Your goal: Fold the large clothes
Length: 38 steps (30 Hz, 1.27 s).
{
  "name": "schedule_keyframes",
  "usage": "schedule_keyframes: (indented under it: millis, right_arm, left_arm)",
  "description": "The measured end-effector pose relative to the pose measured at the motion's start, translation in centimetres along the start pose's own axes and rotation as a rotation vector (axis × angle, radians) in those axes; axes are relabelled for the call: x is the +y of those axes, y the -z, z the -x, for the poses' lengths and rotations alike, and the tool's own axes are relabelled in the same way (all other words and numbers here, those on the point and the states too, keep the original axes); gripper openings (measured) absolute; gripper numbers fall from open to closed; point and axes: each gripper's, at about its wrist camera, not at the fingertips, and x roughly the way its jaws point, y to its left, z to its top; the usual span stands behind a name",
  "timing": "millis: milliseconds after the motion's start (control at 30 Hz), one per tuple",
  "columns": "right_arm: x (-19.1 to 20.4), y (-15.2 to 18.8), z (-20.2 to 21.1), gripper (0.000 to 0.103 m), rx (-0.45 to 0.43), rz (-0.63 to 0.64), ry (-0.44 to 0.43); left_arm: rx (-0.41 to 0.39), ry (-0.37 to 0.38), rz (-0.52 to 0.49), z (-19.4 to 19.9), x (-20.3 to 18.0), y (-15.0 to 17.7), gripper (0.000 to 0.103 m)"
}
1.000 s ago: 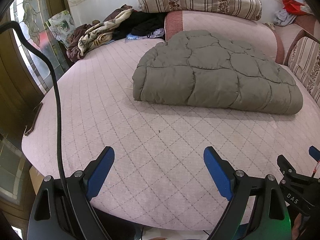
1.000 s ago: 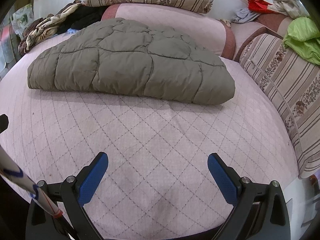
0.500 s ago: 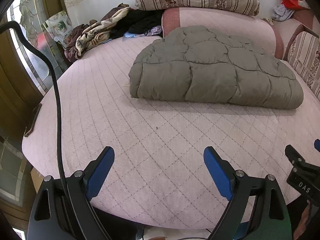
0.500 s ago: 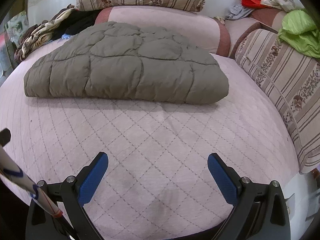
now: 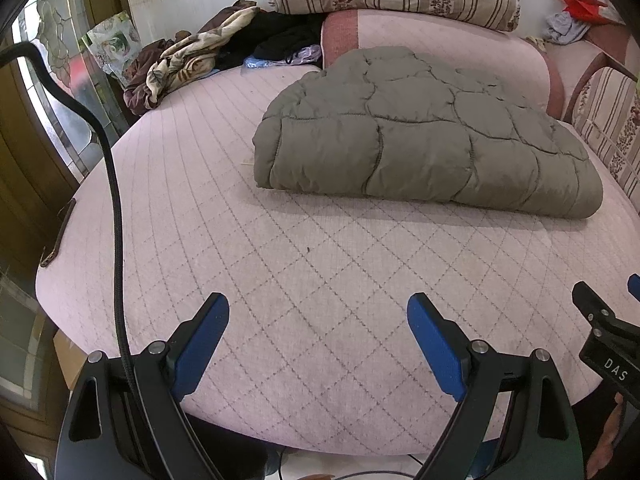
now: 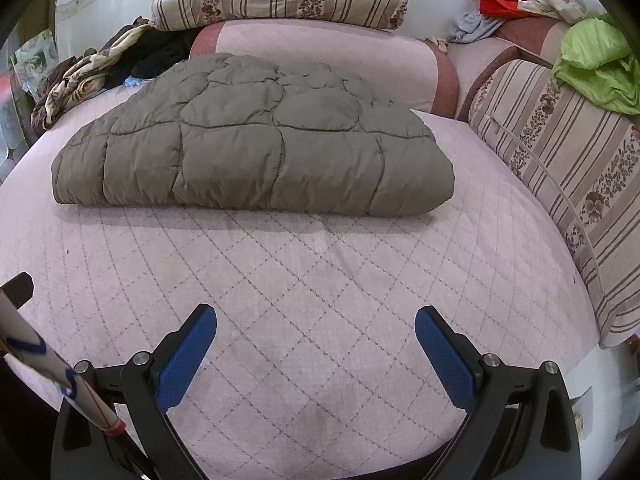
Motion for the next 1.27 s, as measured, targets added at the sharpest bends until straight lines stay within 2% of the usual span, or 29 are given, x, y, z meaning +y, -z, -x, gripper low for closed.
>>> schedule_keyframes:
  millis: [533, 1267]
  right_arm:
    - [-0.3, -0.5, 0.1, 0.101, -0.011, -0.005, 0.000]
    - [1.6, -1.0, 0.3, 0.101, -0.008, 0.043, -0.038]
  left_arm:
    - [0.010, 0.000, 0.019, -0.2, 0.6, -0.2, 0.090]
    - [0.001, -0.019, 0.037, -0.5, 1.3, -0.3, 0.090]
